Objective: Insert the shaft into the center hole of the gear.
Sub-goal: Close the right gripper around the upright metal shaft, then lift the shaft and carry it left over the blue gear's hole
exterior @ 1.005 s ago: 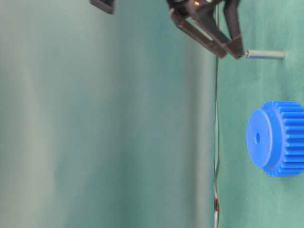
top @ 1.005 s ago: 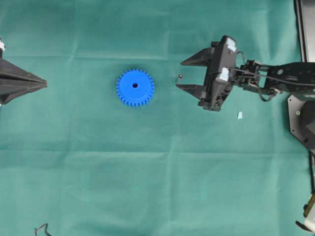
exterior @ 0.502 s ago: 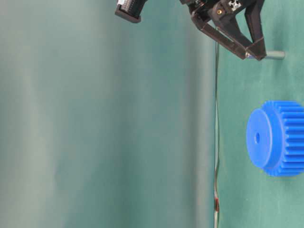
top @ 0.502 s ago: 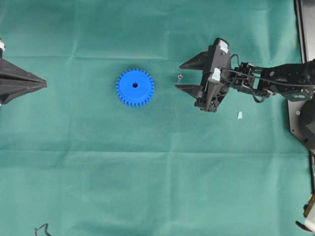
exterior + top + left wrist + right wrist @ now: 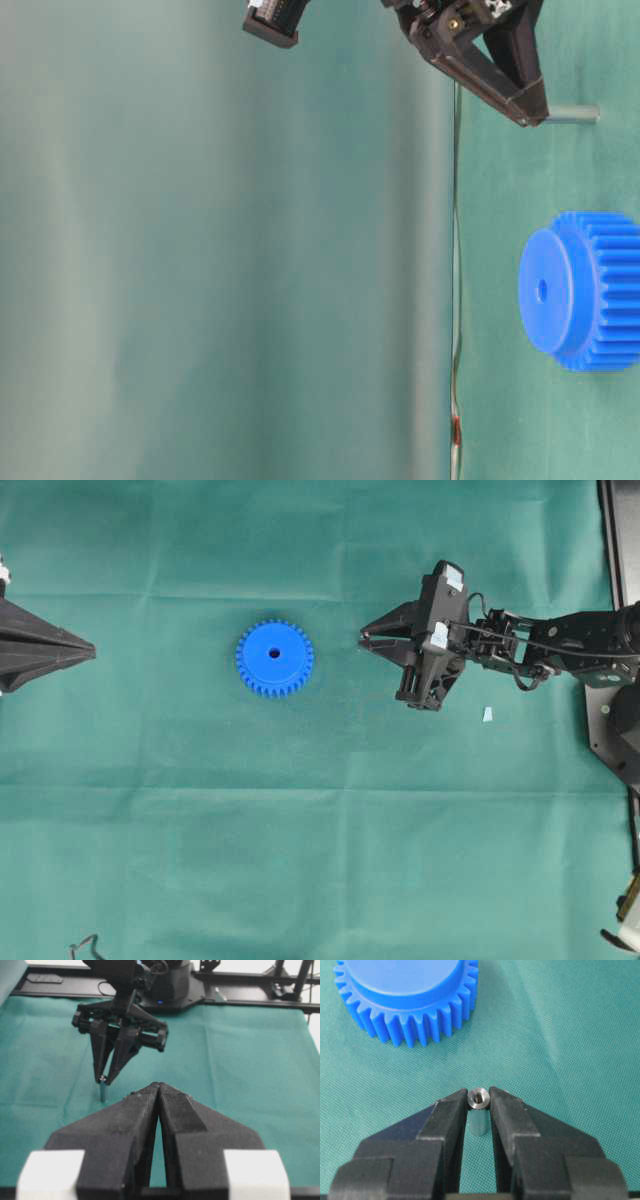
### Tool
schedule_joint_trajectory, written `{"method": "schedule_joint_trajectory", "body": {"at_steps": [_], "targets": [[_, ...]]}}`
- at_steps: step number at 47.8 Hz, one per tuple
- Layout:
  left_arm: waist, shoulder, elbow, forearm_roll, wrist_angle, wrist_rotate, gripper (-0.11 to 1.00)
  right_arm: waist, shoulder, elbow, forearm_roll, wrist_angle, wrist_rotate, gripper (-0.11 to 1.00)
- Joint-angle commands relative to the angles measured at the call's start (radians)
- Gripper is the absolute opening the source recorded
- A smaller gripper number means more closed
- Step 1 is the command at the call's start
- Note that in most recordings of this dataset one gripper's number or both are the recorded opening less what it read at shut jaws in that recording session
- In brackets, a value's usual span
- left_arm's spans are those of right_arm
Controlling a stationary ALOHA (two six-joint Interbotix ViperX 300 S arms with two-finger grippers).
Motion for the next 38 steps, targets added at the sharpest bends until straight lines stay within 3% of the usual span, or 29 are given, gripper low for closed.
{"method": "schedule_joint_trajectory", "body": {"at_steps": [1,10,23,38], "targets": [[0.002,0.003,-0.023,0.003,-0.003,0.000,0.00,0.003,-0.009,-0.011,-0.002,-0.002,0.003,0.16],[0.000,0.003,-0.023,0.002,0.002,-0.002,0.00,0.003,-0.061,-0.018,0.000,0.025,0.002,0.16],[0.002,0.003,-0.023,0.002,0.002,-0.002,0.00,0.003,-0.196,-0.060,-0.002,0.172,-0.005,0.16],[0.002,0.005,-0.023,0.003,0.002,-0.002,0.00,0.014,-0.176,-0.127,-0.002,0.195,-0.005,0.16]]}}
